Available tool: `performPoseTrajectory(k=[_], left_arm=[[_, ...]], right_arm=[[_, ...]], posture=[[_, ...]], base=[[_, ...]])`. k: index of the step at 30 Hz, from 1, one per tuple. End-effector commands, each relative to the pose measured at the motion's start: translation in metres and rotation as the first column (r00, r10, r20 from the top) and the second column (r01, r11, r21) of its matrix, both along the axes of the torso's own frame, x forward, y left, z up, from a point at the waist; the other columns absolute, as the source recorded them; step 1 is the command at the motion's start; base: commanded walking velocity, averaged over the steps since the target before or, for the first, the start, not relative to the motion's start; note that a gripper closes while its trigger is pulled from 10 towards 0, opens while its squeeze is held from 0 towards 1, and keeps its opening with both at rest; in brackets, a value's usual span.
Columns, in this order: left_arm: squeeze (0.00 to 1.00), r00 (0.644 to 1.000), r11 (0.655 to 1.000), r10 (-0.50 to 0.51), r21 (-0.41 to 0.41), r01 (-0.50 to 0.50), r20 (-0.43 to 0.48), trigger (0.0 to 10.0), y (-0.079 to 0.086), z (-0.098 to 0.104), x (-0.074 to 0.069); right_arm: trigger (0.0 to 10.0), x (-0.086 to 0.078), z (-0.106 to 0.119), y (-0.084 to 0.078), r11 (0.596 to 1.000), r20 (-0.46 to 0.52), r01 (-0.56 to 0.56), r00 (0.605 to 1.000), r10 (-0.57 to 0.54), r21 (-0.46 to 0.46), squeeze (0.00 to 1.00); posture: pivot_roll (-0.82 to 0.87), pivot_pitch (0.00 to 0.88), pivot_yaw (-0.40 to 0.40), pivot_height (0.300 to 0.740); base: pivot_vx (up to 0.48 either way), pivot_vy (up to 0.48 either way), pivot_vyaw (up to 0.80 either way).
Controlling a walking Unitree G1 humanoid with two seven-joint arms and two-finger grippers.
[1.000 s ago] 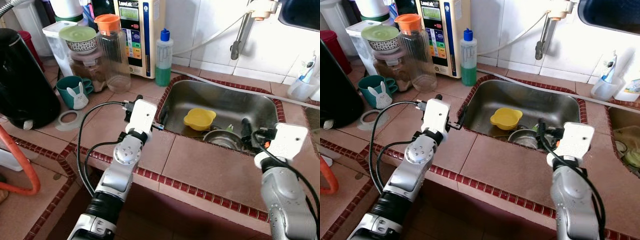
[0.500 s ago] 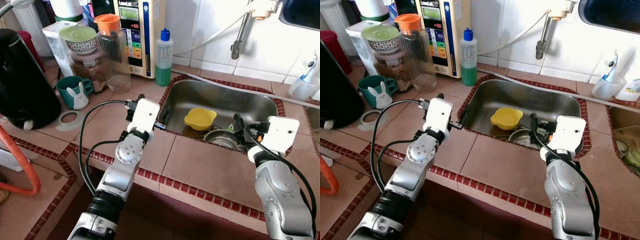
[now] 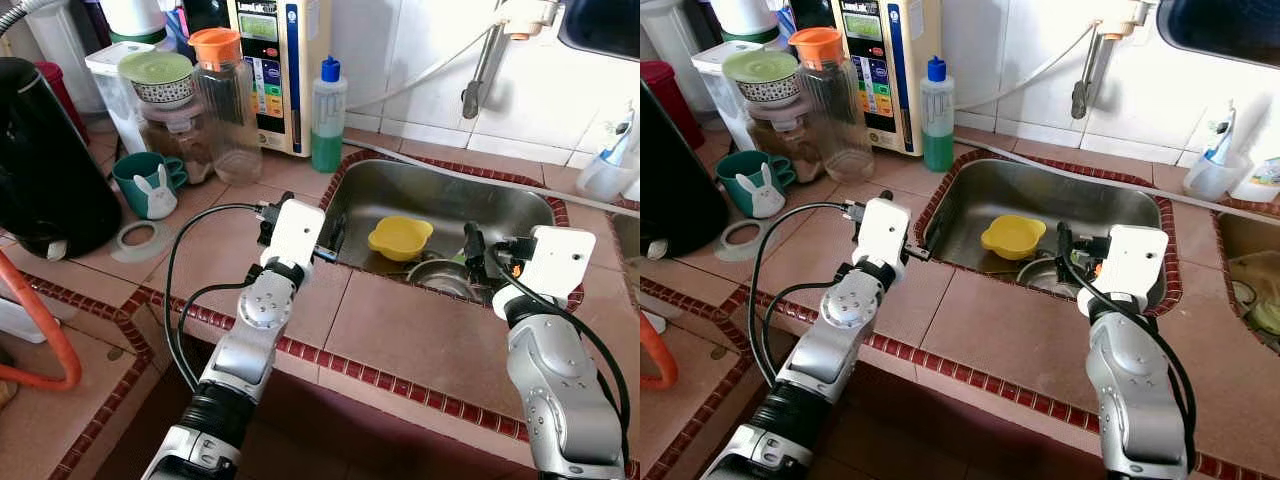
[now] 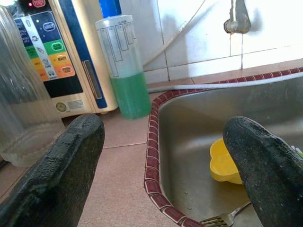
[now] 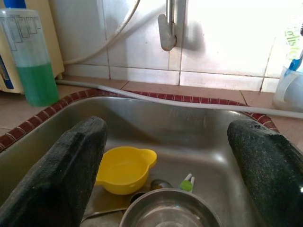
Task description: Kitchen organization
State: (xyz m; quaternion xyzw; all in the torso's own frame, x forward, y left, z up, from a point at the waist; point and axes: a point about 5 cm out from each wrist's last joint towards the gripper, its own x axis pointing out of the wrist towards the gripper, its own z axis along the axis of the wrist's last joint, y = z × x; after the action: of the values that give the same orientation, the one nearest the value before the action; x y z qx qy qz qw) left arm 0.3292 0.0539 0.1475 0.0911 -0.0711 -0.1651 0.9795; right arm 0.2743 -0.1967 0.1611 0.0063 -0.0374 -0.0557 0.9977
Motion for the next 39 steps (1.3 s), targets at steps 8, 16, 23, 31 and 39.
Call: performPoseTrajectory(k=[8,16,23,31,39], left_arm=[[0.00,1.000,1.000,-0.008,-0.008,0.008,0.011,10.0,0.000,0.004,-0.001],[0.00,0.997,0.998,-0.038,-0.038,0.040,0.067,10.0,0.006,0.019,-0.006],[0.00,0.997,1.000,-0.031,-0.004,0.031,0.075,10.0,0.009,0.010,-0.013],[0.00,0.995,0.999,-0.033,-0.037,0.037,0.097,10.0,0.005,0.017,-0.015],[0.00,0.996,0.996,-0.053,-0.072,0.059,0.074,10.0,0.003,0.018,-0.014]], right_arm=[[10.0,-0.001,0.006,0.002,1.000,0.013,-0.015,1.000,0.015,-0.001,0.00],[10.0,-0.002,0.005,0.005,1.000,0.011,-0.031,0.999,0.031,0.004,0.00],[10.0,-0.004,0.003,0.010,0.999,0.006,-0.045,0.999,0.045,0.014,0.00],[10.0,-0.003,0.004,0.011,0.999,0.009,-0.052,0.999,0.051,0.012,0.00],[10.0,-0.003,0.004,0.009,0.999,0.007,-0.043,0.999,0.043,0.015,0.00]], posture=[[0.01,0.000,0.023,0.740],[0.02,0.000,0.020,0.740],[0.01,0.000,0.019,0.740],[0.02,0.000,0.017,0.740],[0.01,0.000,0.022,0.740]], base=[[0.000,0.000,0.00],[0.000,0.000,0.00],[0.000,0.000,0.00],[0.000,0.000,0.00],[0.000,0.000,0.00]])
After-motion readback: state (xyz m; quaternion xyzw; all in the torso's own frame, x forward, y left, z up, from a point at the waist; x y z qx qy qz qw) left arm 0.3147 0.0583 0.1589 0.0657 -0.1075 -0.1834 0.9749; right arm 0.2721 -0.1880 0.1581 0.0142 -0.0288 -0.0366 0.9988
